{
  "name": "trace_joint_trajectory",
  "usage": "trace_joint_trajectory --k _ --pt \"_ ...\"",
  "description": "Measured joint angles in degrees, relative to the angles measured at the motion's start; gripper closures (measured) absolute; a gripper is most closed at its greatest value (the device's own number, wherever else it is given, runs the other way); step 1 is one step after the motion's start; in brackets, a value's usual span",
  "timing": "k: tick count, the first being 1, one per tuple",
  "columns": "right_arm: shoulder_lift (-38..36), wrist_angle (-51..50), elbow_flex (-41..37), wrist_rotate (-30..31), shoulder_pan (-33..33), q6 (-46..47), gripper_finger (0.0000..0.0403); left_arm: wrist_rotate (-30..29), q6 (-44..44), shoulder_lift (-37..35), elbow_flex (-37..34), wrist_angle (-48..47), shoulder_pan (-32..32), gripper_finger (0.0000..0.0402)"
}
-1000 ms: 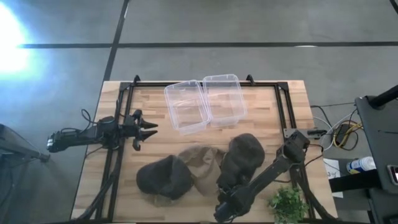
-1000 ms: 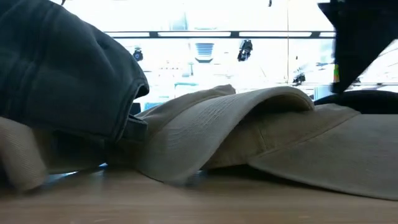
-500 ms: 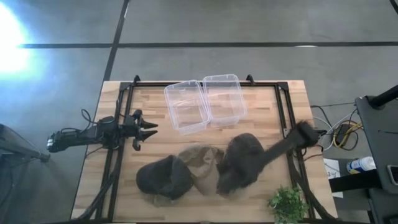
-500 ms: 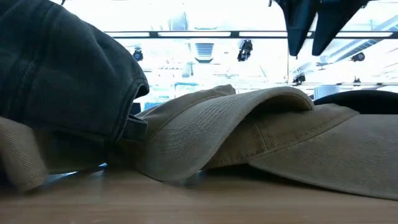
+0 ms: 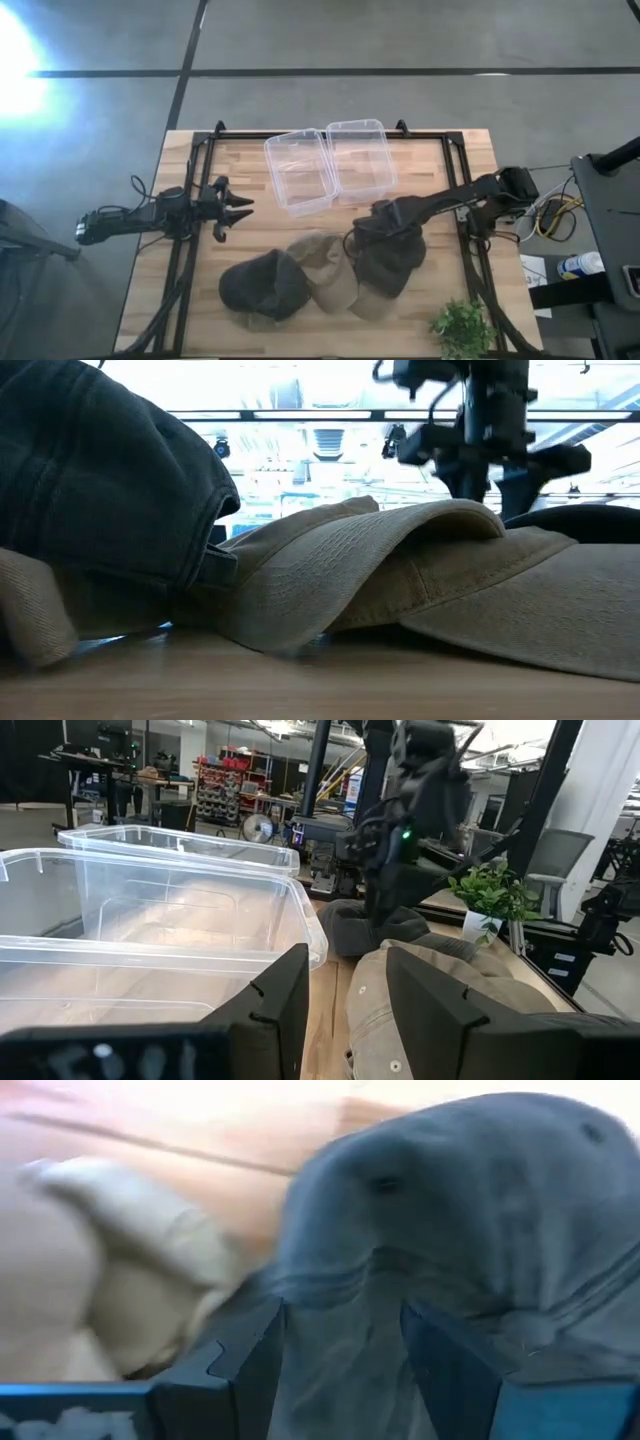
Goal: Pick & Place hat
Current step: Put the right black cap into the right transparent bin
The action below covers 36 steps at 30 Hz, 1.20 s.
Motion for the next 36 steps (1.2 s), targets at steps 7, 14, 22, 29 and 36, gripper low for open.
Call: trace_joint_trajectory --k 7,14,22,29,36 --pt "0.4 9.8 -3.1 -2.0 -1.6 -3.4 0.0207 0.0 0.0 0.0 0.0 0.0 0.0 0.0271" --pt "0.4 11.4 -6.6 -1.8 -1.6 -1.2 0.0211 0.0 0.0 0.0 0.0 0.0 0.0 0.0271" --pt "-1.1 11.9 -5.6 -0.7 -1.4 -6.2 0.0343 0.0 0.0 0.0 0.0 0.0 0.0 0.0271" --pt "-6.2 11.1 1.9 1.7 -1.4 -11.3 0.039 0.0 0.0 0.0 0.0 0.0 0.0 0.0271" --pt "-14.5 11.6 13.6 9.8 -1.1 -24.1 0.039 0.0 0.0 0.1 0.0 0.0 0.0 0.0271"
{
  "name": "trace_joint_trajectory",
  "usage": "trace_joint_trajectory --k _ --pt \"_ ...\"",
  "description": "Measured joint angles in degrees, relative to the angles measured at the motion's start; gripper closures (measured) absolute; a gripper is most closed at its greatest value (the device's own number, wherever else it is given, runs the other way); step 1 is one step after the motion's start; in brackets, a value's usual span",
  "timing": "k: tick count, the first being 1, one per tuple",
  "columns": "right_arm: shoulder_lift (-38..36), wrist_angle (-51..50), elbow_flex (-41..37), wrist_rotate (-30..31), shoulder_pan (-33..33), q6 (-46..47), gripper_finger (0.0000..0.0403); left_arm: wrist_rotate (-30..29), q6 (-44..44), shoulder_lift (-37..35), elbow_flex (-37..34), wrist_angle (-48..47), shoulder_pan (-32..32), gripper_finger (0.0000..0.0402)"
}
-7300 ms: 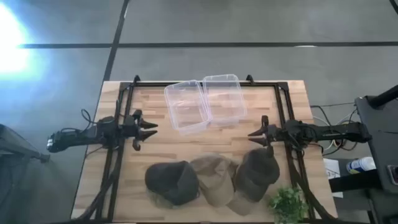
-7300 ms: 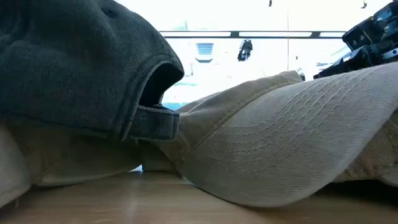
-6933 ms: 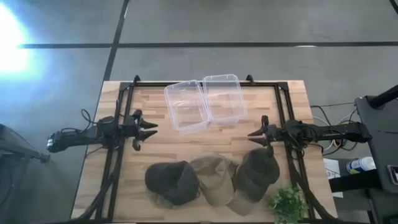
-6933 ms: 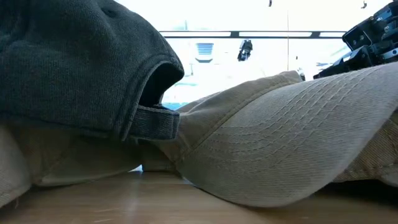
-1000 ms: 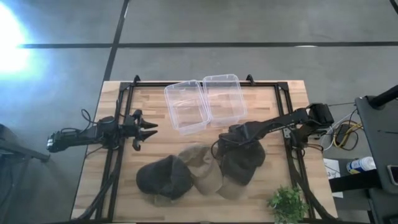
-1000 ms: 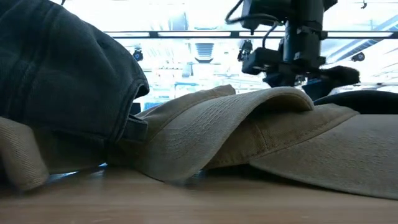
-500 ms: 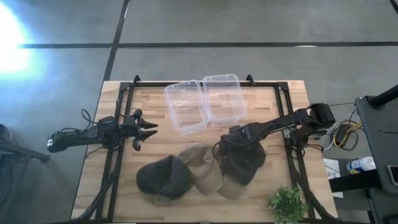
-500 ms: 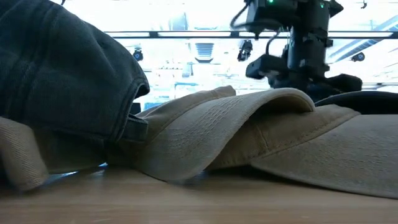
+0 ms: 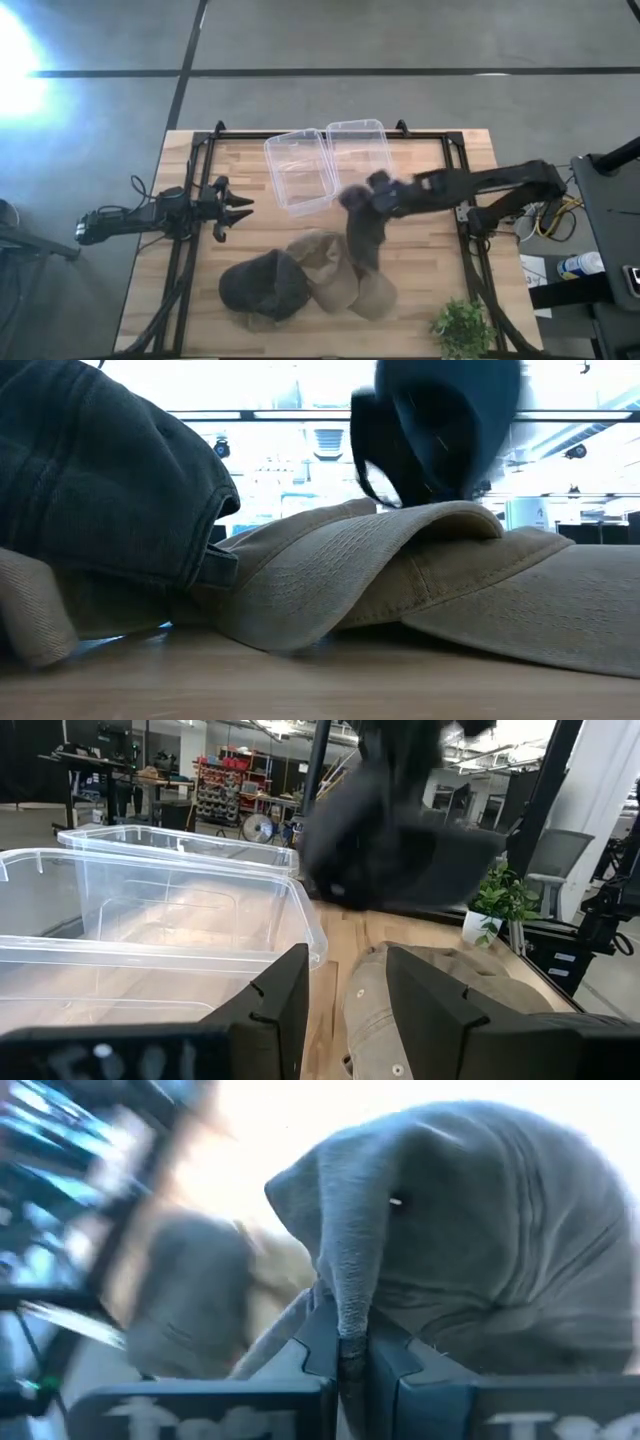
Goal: Pick & Place hat
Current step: Put the right black cap into the right transparent bin
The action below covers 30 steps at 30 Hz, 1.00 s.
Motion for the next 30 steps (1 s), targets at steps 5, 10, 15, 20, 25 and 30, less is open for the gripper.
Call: trace_joint_trajectory --k 5,10,15,20,25,30 --pt "-5.6 1.3 6.7 16.9 -2.5 -12.6 0.039 0.0 0.0 0.0 0.0 0.0 0.0 0.0271" --pt "-8.9 2.7 8.1 15.7 -14.2 -21.1 0.039 0.0 0.0 0.0 0.0 0.0 0.0 0.0271" --pt "-7.2 12.0 6.0 -4.7 -29.3 -29.2 0.039 0.0 0.0 0.0 0.0 0.0 0.0 0.0271" --pt "-0.5 15.1 3.6 -24.1 -39.2 -31.2 0.039 0.0 0.0 0.0 0.0 0.0 0.0 0.0271" --pt "3.4 13.4 -2.1 -28.1 -41.7 -34.1 0.039 0.0 0.0 0.0 0.0 0.0 0.0 0.0271" --pt "5.7 17.2 -10.1 -29.0 -41.5 -33.8 0.039 0.0 -1.0 0.0 0.0 1.2 0.0 0.0271"
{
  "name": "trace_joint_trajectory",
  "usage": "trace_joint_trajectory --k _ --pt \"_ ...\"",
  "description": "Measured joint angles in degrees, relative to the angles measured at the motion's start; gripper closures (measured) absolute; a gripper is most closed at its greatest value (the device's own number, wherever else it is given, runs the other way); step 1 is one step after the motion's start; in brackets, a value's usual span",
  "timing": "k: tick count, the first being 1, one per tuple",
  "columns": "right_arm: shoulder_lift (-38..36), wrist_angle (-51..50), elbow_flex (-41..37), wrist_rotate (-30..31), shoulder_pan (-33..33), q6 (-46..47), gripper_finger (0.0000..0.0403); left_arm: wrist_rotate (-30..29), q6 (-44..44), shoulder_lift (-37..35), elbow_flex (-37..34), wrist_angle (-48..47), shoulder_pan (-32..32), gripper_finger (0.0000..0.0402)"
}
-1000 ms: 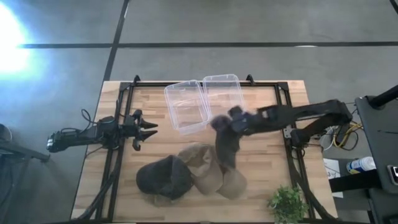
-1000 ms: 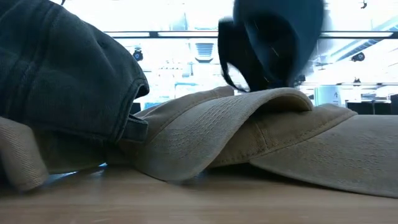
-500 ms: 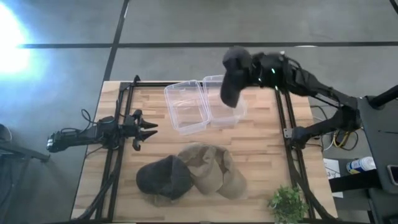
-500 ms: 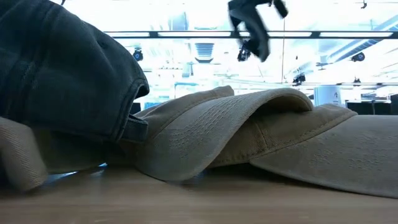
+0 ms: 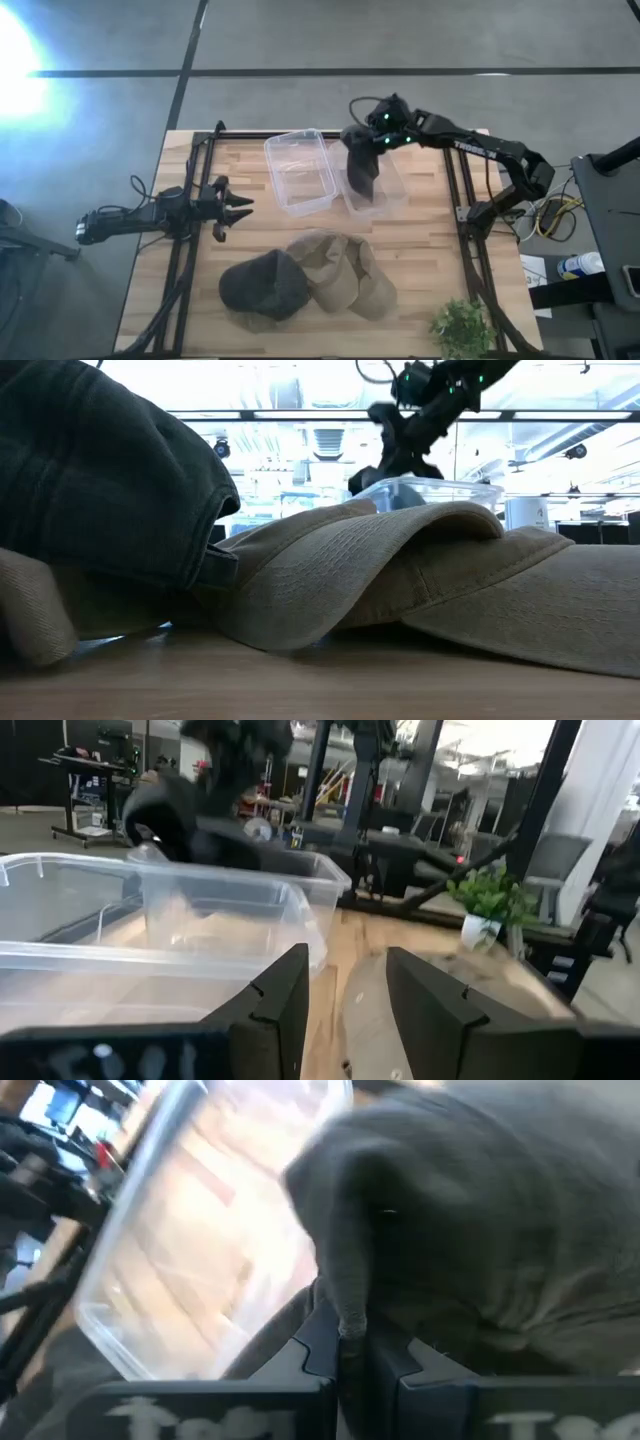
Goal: Pick & Place hat
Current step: Put the right black cap into the right transparent bin, then put the black cap into the right transparent bin
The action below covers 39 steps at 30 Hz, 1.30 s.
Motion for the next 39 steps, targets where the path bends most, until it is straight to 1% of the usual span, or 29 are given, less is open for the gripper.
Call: trace_joint_trajectory --k 3,7,10,12,14,16,17,20,22,25,28,30,32,35,37,39 --pt "1.1 1.6 -3.6 -0.7 0.0 2.9 0.039 0.0 -7.6 0.0 0.0 2.1 0.0 0.0271" --pt "0.9 1.2 -6.5 -0.1 0.1 4.8 0.039 0.0 -23.2 0.0 0.0 4.0 0.0 0.0271" --pt "-0.3 -1.7 -7.5 -0.2 0.7 5.4 0.0387 0.0 -37.0 0.0 0.0 4.5 0.0 0.0271" --pt "-1.2 -4.8 -7.5 -0.7 1.0 5.6 0.0376 -0.1 -46.0 0.0 0.0 5.5 0.0 0.0271" --pt "-1.6 -9.5 -6.6 -0.7 1.2 5.1 0.0356 -0.3 -53.3 0.0 0.0 5.8 0.0 0.0271" --pt "-1.7 -13.0 -5.0 -0.7 1.5 4.9 0.0332 -0.3 -59.3 0.0 0.0 6.2 0.0 0.0271" --pt "-1.9 -14.4 -3.9 -0.7 1.7 4.5 0.0319 -0.6 -60.9 0.0 0.0 6.2 0.0 0.0271" --pt "-3.0 -16.8 -0.3 -0.7 2.5 2.7 0.0285 -3.3 -61.7 0.1 0.0 6.3 0.1 0.0271" --pt "-3.9 -17.8 1.9 -0.6 3.1 1.8 0.0267 -3.8 -62.0 0.1 0.2 6.6 0.1 0.0271" --pt "-5.1 -20.3 6.3 -0.5 3.5 1.7 0.0249 -3.9 -61.5 0.2 1.3 6.9 0.0 0.0271" --pt "-6.1 -22.0 10.7 -0.4 5.4 1.5 0.0242 -3.0 -61.0 0.3 2.8 7.1 0.0 0.0271" --pt "-6.3 -21.9 13.3 -0.4 8.3 1.4 0.024 -0.2 -60.1 0.7 3.6 7.0 0.0 0.0271" --pt "-5.8 -21.6 15.3 -0.5 12.0 1.4 0.0239 4.1 -59.9 1.7 4.6 6.4 -0.1 0.0271" --pt "-4.2 -21.2 16.9 -0.2 17.6 1.5 0.0239 13.3 -59.9 4.4 6.9 2.5 -0.9 0.0278" --pt "-2.9 -21.2 17.2 1.7 20.9 1.5 0.0239 19.3 -58.9 6.9 9.5 -3.9 -2.0 0.0288" --pt "-1.7 -21.6 17.2 3.3 23.6 1.8 0.0239 22.7 -55.4 10.0 12.7 -13.6 -3.5 0.03"
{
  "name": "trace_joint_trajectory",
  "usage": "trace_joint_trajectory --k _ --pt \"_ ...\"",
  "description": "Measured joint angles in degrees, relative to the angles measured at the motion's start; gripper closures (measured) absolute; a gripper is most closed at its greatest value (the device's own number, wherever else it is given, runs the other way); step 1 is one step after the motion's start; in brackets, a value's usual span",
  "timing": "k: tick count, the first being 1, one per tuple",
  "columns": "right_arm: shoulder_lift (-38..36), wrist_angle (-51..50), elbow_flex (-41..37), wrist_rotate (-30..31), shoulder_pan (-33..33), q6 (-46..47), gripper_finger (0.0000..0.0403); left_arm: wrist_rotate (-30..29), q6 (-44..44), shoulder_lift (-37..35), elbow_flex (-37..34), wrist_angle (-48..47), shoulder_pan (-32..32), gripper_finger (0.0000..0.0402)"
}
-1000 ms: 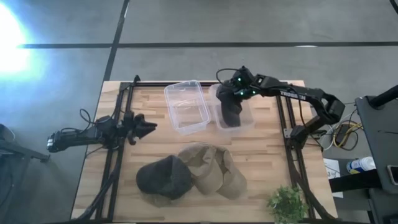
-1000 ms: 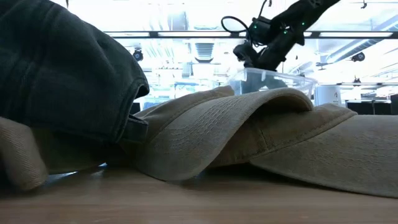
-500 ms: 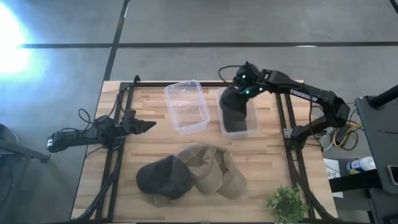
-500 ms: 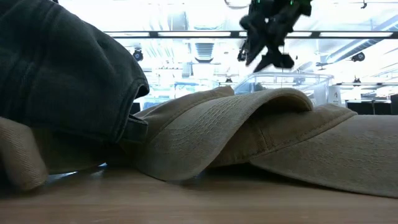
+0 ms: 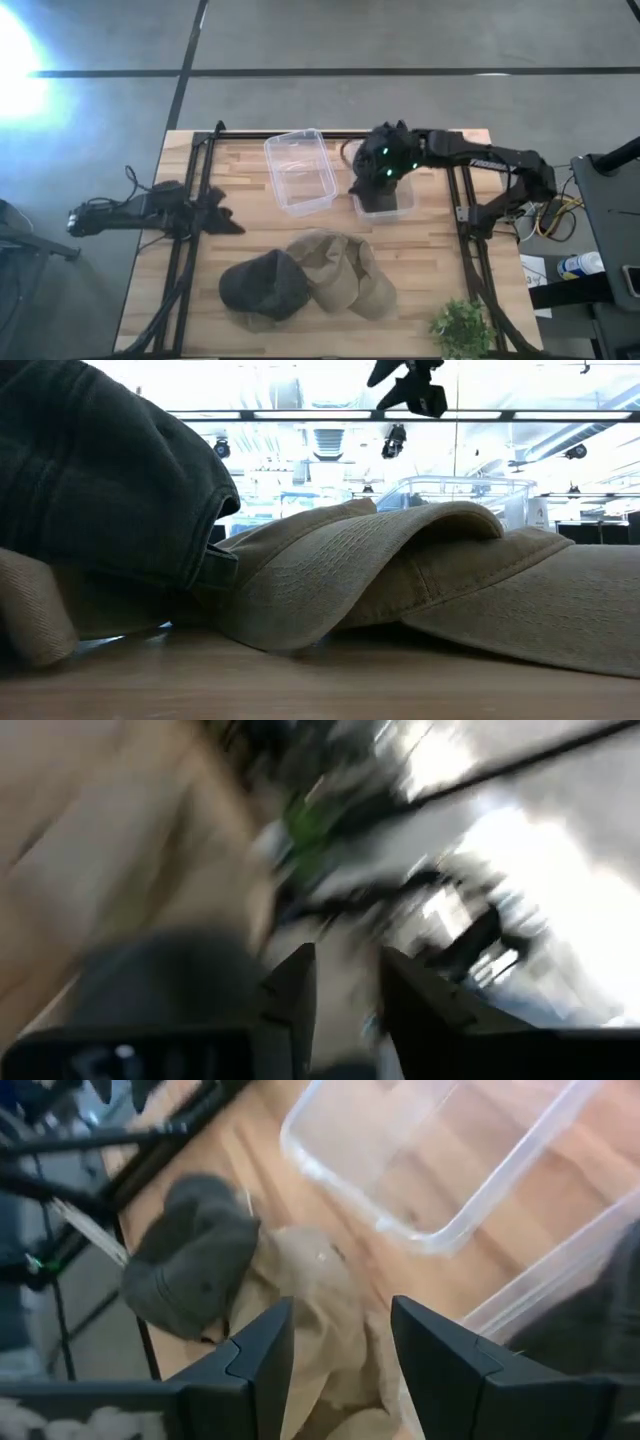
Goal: Pick & Place hat
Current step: Put the black cap into the right transparent bin
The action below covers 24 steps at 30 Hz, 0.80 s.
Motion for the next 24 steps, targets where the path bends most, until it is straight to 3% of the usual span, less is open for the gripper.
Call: trace_joint_trajectory --k 6,12,15,19,24 --pt "3.2 -1.4 -0.2 1.4 5.9 5.4 0.0239 1.0 9.7 9.5 8.5 -29.2 -5.3 0.0334" --pt "7.1 0.1 -0.2 0.5 11.7 14.2 0.0239 -0.5 15.2 14.9 14.0 -37.6 -12.3 0.0339" --pt "10.5 2.9 -0.3 -0.9 14.2 19.1 0.0239 -0.3 7.3 16.5 13.9 -42.1 -15.3 0.0339" --pt "15.3 10.6 -0.3 -1.4 16.9 24.7 0.0239 0.5 -6.4 17.2 10.9 -37.4 -19.2 0.0339" --pt "20.5 20.4 -0.3 -1.4 18.4 29.6 0.0239 -4.8 -14.8 17.3 9.6 -36.6 -23.1 0.0339"
